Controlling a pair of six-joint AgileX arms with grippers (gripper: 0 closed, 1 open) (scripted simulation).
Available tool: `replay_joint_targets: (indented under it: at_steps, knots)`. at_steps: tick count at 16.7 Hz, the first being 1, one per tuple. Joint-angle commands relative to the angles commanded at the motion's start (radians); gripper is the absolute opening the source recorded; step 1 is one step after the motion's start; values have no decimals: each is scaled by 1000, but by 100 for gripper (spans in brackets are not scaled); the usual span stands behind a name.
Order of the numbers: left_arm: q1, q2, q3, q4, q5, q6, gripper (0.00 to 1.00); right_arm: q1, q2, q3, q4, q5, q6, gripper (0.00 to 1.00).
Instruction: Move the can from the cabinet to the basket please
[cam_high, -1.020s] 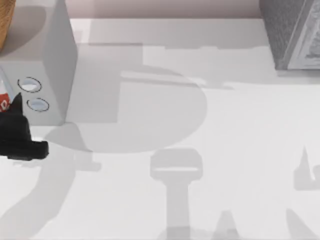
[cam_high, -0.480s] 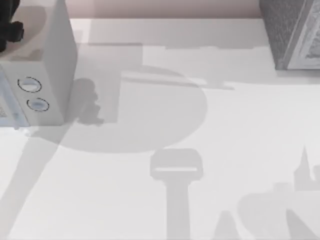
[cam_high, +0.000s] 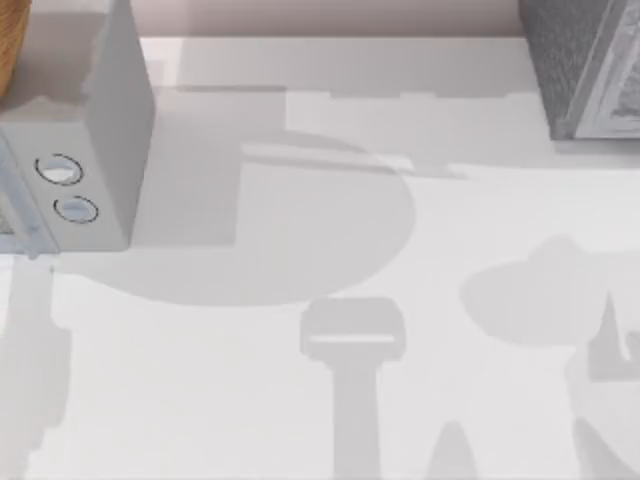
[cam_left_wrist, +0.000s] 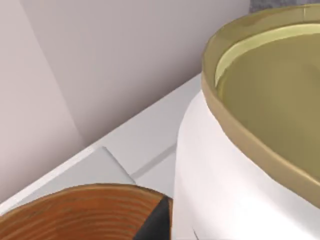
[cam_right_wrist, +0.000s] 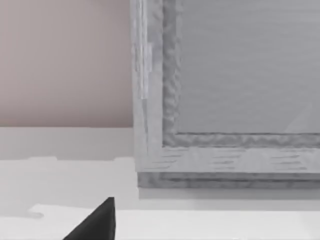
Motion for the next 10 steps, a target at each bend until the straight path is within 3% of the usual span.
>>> replay_joint_targets:
  at_steps: [5,10]
  knots:
    - [234,329,426,-230,356,192,0,0,0,0,0,0,0,100]
    - [385,547,704,-384,589,316,0,0,0,0,0,0,0,100]
